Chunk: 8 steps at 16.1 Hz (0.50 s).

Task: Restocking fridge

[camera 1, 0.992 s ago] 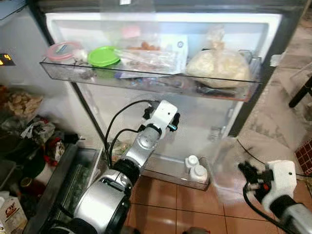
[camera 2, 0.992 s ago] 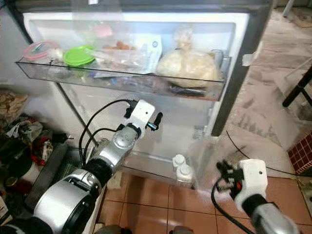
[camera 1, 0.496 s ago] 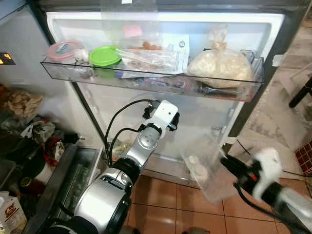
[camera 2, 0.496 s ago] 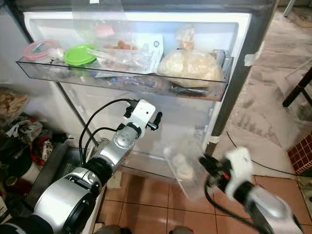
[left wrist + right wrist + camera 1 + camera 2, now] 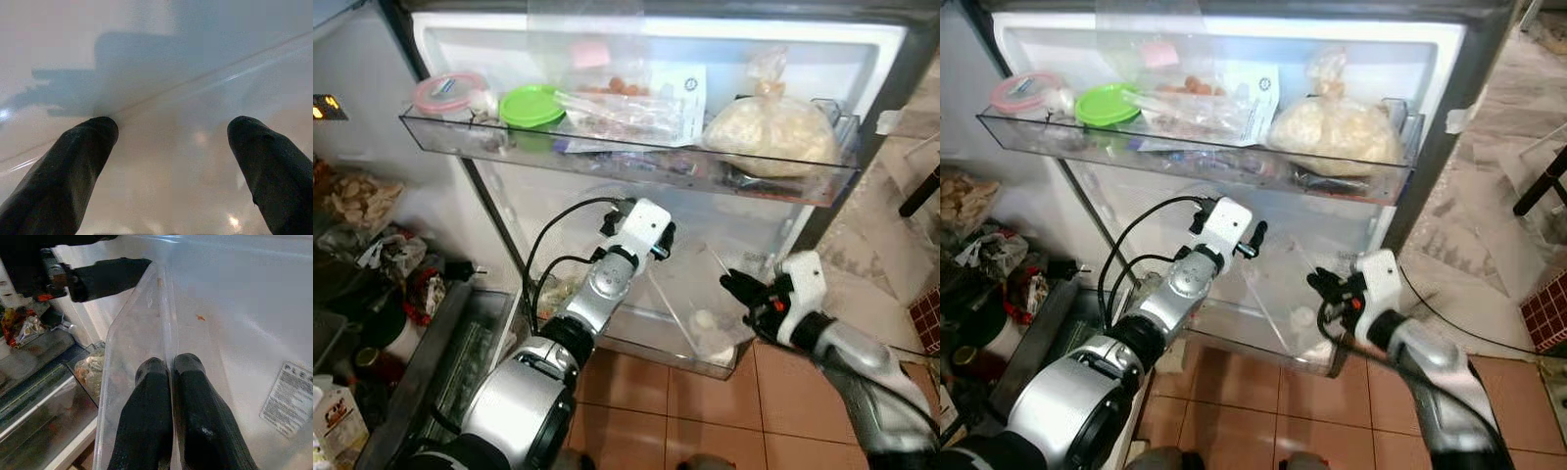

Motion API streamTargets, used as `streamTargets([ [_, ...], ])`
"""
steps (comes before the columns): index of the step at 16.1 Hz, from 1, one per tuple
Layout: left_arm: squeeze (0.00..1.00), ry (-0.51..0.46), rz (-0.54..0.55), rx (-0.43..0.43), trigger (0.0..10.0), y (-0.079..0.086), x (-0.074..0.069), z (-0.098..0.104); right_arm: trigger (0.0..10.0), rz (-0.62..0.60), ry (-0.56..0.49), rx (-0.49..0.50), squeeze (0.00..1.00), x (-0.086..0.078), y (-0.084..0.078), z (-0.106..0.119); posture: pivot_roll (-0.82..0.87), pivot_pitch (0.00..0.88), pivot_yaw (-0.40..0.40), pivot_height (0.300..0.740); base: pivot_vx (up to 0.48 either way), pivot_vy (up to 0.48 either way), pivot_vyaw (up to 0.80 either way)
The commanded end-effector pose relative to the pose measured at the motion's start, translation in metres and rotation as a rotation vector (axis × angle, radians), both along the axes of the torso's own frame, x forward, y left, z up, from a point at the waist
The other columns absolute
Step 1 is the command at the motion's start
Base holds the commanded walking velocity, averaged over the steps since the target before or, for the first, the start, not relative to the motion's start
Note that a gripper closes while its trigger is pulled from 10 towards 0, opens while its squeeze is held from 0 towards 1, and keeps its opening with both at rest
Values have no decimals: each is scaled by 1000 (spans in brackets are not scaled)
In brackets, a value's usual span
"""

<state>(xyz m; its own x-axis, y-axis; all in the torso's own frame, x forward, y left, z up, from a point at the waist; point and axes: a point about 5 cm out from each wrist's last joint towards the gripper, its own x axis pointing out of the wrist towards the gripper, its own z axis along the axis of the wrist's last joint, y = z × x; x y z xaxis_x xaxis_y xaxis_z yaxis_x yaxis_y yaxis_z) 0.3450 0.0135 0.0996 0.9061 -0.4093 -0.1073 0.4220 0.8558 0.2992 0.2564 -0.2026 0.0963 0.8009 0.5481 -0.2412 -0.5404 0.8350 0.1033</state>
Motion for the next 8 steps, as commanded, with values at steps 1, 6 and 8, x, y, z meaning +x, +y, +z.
streamTargets([
  [1,0,-22,-3,-40,10000,-3,2,8,10000,26,-22,2,0,8,-2,5,-59,0,33,740,0,0,0],
  [6,0,-23,42,-40,10000,10,2,3,10000,76,-76,-23,0,24,1,11,-29,0,27,740,0,0,476],
  [8,0,-22,40,-40,10000,10,2,3,10000,95,-81,-15,0,25,5,9,-29,0,28,740,0,0,791],
])
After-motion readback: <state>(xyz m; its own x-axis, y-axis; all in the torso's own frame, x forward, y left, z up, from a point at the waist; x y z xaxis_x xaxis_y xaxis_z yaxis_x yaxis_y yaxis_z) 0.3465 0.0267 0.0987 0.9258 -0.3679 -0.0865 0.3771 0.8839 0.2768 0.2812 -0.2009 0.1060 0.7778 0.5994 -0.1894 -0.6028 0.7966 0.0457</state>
